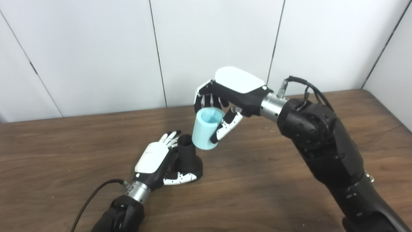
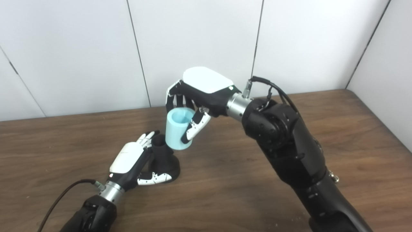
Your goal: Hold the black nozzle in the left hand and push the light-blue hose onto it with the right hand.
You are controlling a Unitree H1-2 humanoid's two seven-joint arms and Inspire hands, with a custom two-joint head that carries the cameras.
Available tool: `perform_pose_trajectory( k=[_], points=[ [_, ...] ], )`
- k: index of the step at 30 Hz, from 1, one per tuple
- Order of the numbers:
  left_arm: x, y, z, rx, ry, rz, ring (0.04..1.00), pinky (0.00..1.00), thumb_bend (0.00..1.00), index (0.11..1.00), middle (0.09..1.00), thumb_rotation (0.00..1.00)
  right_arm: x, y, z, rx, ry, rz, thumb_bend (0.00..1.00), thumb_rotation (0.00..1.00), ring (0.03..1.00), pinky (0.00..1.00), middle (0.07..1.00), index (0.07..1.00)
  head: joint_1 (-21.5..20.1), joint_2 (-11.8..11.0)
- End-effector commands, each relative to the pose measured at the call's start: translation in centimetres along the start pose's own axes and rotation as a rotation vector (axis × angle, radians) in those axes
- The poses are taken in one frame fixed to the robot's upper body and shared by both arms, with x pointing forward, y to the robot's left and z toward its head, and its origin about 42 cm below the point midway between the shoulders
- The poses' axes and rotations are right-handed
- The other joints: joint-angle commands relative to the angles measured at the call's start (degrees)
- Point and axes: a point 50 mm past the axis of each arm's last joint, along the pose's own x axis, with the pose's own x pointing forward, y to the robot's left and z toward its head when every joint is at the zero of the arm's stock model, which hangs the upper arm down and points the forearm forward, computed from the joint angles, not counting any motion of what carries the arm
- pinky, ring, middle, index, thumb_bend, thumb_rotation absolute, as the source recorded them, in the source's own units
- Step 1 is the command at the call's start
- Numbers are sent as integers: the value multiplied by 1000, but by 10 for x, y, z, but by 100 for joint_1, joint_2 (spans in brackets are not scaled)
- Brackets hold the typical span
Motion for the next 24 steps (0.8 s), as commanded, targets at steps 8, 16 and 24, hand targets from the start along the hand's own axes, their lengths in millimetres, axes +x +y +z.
perform_pose_trajectory(
  k=[8,16,24],
  points=[
    [-70,-88,3,-118,141,-198,966,1000,523,546,875,592,10,-34,13,-54,-66,-185,524,0,388,301,445,519,73,17],
    [-69,-88,1,-119,144,-194,965,1000,523,546,875,591,12,-33,7,-39,-49,-195,522,0,362,278,428,524,101,23],
    [-68,-86,1,-115,145,-190,964,1000,522,542,875,594,12,-21,13,-35,-50,-152,523,0,392,313,442,521,110,26]
  ],
)
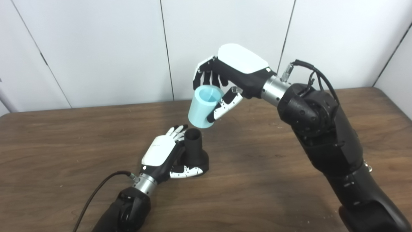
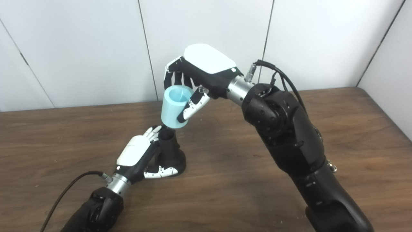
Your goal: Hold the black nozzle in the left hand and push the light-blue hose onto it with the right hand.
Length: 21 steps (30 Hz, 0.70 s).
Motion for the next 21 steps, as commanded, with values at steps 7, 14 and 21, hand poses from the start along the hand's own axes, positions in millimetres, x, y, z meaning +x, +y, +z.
perform_pose_trajectory(
  k=[7,14,21],
  points=[
    [-71,-82,-2,-105,150,-197,964,1000,528,541,874,600,5,-9,15,-45,-43,-2,521,0,349,271,422,525,26,31],
    [-70,-81,-1,-106,148,-196,964,1000,529,541,874,601,7,-6,13,-30,-33,44,520,0,317,228,410,522,37,44],
    [-70,-80,-3,-99,149,-200,964,1000,538,540,876,611,8,-3,13,-13,-25,67,521,0,358,268,421,523,35,47]
  ],
)
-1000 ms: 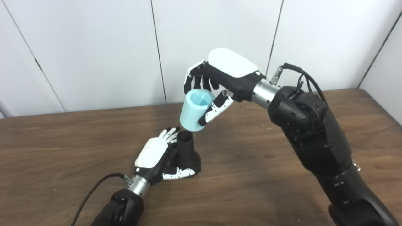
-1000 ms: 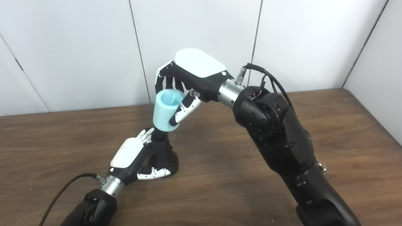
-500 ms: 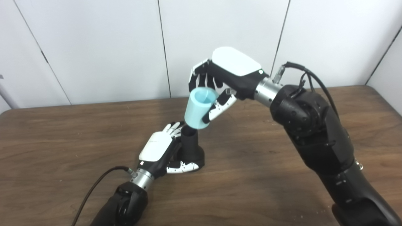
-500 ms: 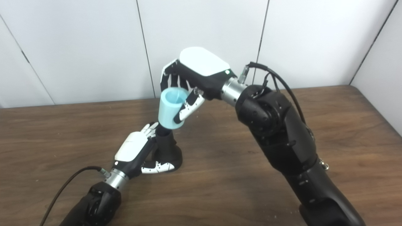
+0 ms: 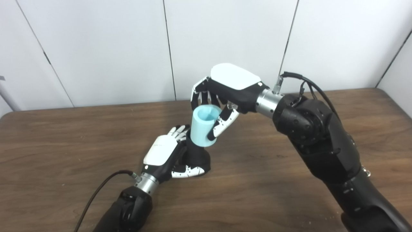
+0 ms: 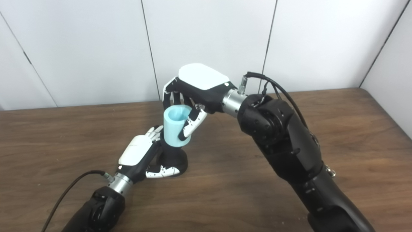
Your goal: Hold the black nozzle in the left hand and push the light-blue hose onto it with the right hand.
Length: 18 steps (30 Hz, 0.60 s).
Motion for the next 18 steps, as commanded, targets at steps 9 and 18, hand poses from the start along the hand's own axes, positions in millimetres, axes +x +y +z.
perform_pose_trajectory(
  k=[9,18],
  points=[
    [-69,-81,-2,-97,142,-195,964,1000,544,539,875,621,6,-17,7,12,-17,-74,522,0,354,272,422,523,10,4],
    [-70,-79,-1,-103,147,-196,964,1000,546,539,876,625,6,-21,6,24,-16,-125,522,0,354,274,420,523,7,6]
  ],
)
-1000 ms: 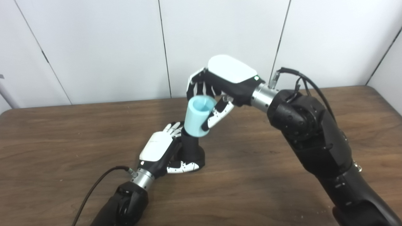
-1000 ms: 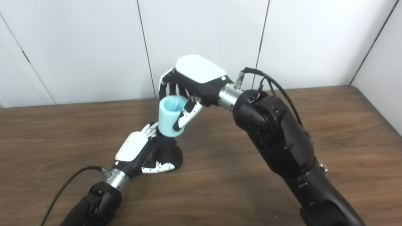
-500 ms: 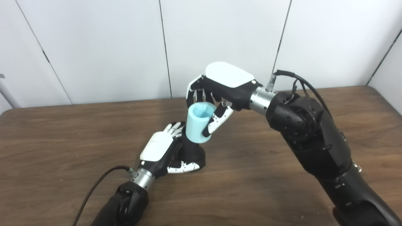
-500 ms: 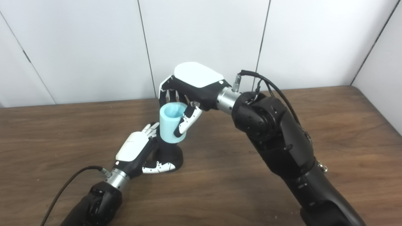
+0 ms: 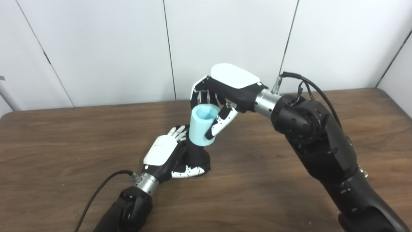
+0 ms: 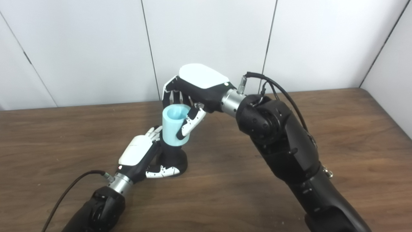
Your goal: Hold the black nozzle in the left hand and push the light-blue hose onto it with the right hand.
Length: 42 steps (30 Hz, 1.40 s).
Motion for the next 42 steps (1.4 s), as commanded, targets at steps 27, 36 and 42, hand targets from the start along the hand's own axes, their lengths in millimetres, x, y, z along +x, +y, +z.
perform_pose_trajectory(
  k=[27,36,42],
  points=[
    [-70,-79,-2,-100,138,-198,964,1000,548,538,876,626,-2,-6,7,-15,-52,-175,522,0,384,299,431,522,11,33],
    [-70,-79,-2,-101,141,-201,964,1000,548,537,876,627,-5,0,7,-6,-59,-158,524,0,400,311,442,517,15,53],
    [-69,-79,-1,-102,141,-202,964,1000,548,537,876,627,-2,5,8,4,-66,-148,521,0,357,266,420,522,12,47]
  ],
)
